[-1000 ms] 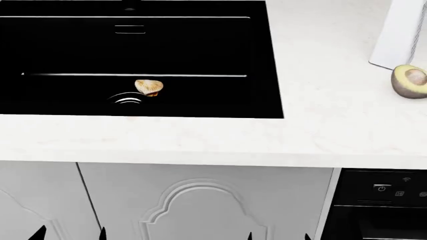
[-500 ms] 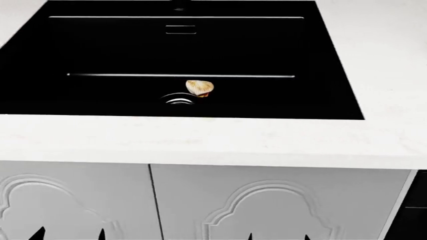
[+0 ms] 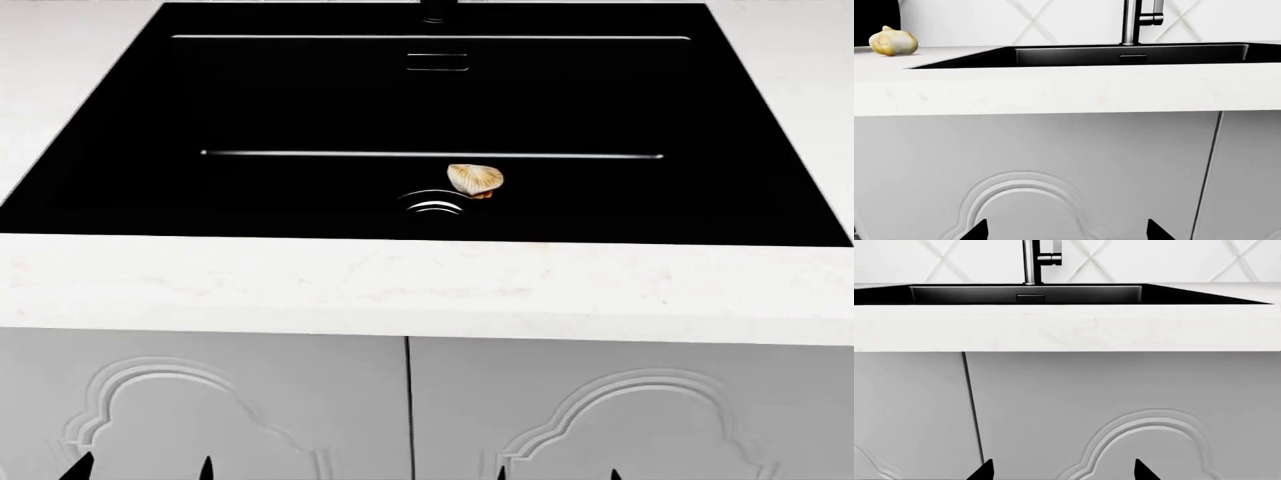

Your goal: Turn on the sink faucet.

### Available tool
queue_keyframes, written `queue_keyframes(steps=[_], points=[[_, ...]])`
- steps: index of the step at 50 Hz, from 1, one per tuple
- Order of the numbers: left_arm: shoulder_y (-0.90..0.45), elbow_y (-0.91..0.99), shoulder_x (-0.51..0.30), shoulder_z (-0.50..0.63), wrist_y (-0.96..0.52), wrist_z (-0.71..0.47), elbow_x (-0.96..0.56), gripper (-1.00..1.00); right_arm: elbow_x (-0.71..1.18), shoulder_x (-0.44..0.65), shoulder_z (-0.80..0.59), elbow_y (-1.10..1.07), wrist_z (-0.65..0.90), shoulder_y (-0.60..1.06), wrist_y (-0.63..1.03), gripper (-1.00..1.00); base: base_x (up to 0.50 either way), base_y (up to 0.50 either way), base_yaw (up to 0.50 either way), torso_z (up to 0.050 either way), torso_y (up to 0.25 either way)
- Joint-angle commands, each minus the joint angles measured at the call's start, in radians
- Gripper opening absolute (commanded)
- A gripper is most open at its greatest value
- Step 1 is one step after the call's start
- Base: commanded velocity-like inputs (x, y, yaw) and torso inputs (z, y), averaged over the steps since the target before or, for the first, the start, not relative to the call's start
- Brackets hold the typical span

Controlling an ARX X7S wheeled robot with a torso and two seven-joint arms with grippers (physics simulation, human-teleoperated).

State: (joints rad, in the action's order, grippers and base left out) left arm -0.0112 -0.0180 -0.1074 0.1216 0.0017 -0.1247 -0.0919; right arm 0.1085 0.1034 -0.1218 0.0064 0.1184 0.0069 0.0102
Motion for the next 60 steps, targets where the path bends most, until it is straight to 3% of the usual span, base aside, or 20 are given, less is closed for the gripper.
queue_keyframes(steps=[1,5,21,60], points=[[-0.012,-0.007,-0.001,0.017,-0.01,-0.014,-0.013,1.0,0.008,0.012,-0.012,-0.002,0.016,0.001,0.001,1.0,0.0,0.0,0.0,0.0,0.0],[-0.011,0.0,-0.007,0.011,-0.058,-0.029,-0.024,1.0,0.01,0.017,-0.022,0.0,0.013,0.003,0.001,1.0,0.0,0.0,0.0,0.0,0.0],[0.0,0.008,-0.033,0.046,0.013,-0.04,0.013,1.0,0.019,0.028,-0.034,0.004,0.03,0.005,-0.002,1.0,0.0,0.0,0.0,0.002,0.001],[0.014,0.025,-0.066,0.07,0.04,-0.055,-0.011,1.0,0.042,0.051,-0.06,0.003,0.061,0.008,-0.009,1.0,0.0,0.0,0.0,0.05,0.036]])
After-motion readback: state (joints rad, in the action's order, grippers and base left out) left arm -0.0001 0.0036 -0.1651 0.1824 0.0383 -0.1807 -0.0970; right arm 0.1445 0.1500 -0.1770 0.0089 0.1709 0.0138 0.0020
